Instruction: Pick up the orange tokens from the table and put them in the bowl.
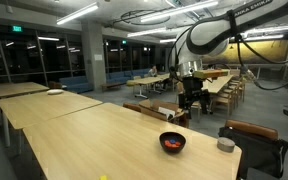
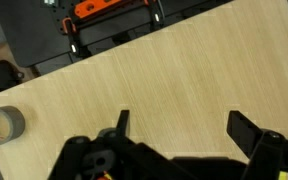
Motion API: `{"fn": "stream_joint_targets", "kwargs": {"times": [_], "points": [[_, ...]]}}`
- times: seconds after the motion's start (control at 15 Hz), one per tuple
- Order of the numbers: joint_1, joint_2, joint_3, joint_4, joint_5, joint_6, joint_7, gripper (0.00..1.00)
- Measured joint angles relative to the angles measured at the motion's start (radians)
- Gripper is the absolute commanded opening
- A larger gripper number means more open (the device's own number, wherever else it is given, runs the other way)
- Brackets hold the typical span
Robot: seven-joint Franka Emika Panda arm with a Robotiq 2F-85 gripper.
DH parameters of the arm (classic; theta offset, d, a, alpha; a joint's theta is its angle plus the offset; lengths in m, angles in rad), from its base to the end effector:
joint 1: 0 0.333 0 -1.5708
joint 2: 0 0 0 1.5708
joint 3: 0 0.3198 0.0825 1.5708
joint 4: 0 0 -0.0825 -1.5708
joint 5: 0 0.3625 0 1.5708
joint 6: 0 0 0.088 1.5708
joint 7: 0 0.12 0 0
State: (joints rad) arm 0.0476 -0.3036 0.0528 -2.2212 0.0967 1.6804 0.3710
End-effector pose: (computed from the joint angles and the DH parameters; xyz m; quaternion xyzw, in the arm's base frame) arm 0.4064 0.0529 0.4800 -0.9813 0.1468 0.1242 0.0107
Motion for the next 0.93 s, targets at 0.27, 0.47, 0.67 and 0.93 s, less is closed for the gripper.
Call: {"fn": "stream_joint_targets", "kwargs": {"times": [0.27,0.47,0.67,0.93], "points": [[0.0,-0.058,0.024,-0.081,-0.104,0.011,-0.094,1.0],[0.0,-0.128,0.041,-0.197,-0.182,0.116,-0.128,1.0],[0.0,-0.212,0.045,-0.326,-0.205,0.258,-0.132,1.0],[-0.001,-0.314,0.03,-0.466,-0.153,0.446,-0.106,1.0]]}}
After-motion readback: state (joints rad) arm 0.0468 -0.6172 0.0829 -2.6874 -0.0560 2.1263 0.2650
